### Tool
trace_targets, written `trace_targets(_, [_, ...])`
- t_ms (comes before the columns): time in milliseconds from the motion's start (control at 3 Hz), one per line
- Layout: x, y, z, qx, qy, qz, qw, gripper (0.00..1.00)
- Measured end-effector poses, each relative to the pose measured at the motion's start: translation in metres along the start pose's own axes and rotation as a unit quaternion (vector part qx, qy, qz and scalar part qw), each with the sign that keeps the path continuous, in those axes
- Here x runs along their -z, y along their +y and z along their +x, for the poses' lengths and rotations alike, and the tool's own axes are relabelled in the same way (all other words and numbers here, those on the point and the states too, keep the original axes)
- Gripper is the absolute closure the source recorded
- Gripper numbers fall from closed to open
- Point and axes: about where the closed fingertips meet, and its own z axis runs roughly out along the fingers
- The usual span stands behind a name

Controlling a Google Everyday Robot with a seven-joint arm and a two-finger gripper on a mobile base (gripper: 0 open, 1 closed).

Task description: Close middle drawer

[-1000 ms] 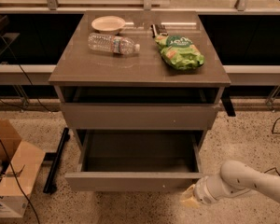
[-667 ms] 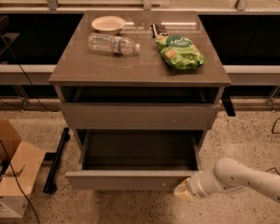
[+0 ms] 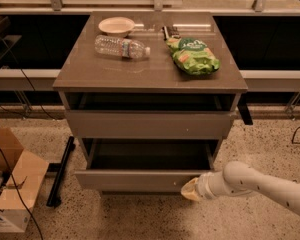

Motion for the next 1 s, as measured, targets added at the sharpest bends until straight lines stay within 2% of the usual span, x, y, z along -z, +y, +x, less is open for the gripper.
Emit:
trace_targets(333, [0.0,0.0,0.0,0.0,0.0,0.0,1.0,1.0])
trace_targets(667, [0.003,-0.038,-0.022,0.02,-0.018,0.036,0.999,1.0])
trace_targets(1000, [0.008,-0.073,-0.043,0.035,-0.034,0.073,0.9962,0.74])
